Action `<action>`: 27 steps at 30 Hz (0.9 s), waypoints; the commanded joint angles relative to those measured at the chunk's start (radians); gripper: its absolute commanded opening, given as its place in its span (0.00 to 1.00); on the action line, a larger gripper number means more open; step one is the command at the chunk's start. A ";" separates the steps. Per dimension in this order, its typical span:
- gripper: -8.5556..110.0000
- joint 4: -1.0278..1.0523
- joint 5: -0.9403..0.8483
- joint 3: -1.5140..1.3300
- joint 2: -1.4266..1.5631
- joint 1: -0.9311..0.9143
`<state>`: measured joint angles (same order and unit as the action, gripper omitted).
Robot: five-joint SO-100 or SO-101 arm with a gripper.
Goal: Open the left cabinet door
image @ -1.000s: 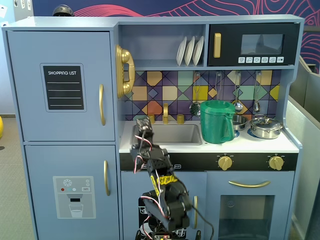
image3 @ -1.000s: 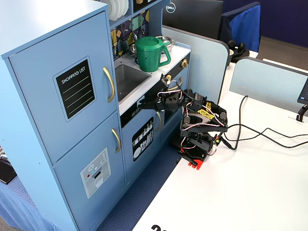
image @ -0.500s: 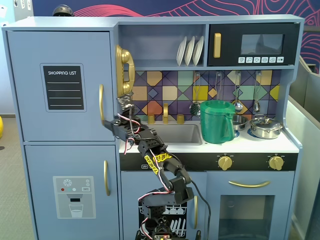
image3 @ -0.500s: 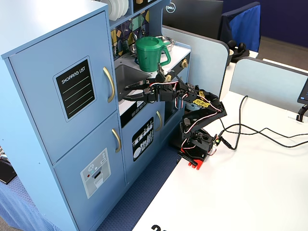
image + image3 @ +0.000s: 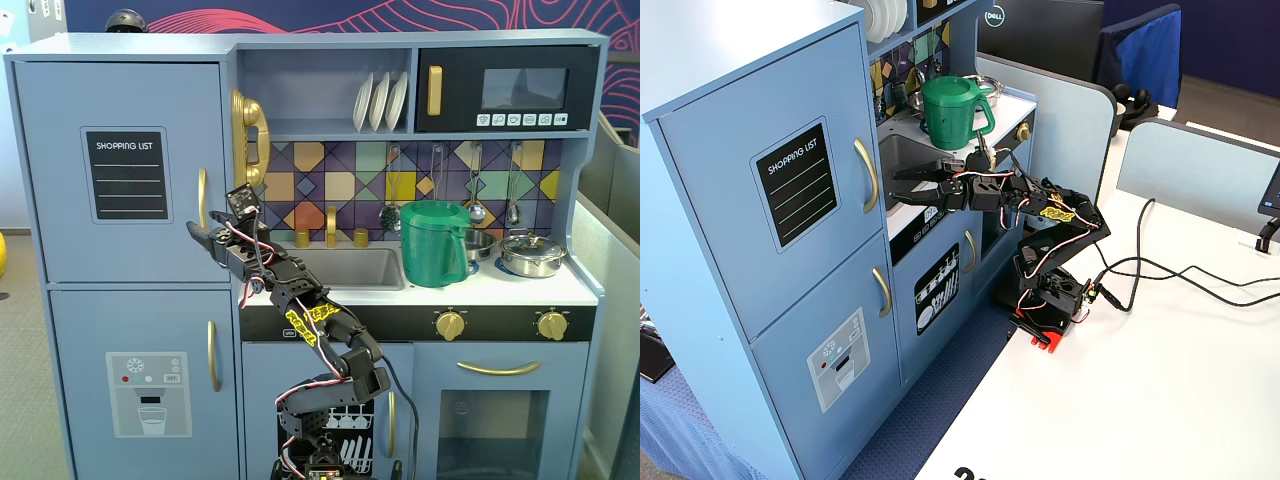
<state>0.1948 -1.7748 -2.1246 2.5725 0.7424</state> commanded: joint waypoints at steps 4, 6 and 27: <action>0.19 -0.028 0.055 0.002 -0.023 -0.046; 0.21 -0.032 0.067 0.005 -0.041 -0.052; 0.22 -0.149 0.087 0.100 -0.270 -0.038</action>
<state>0.0828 -1.6720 -2.1322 2.3301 0.6995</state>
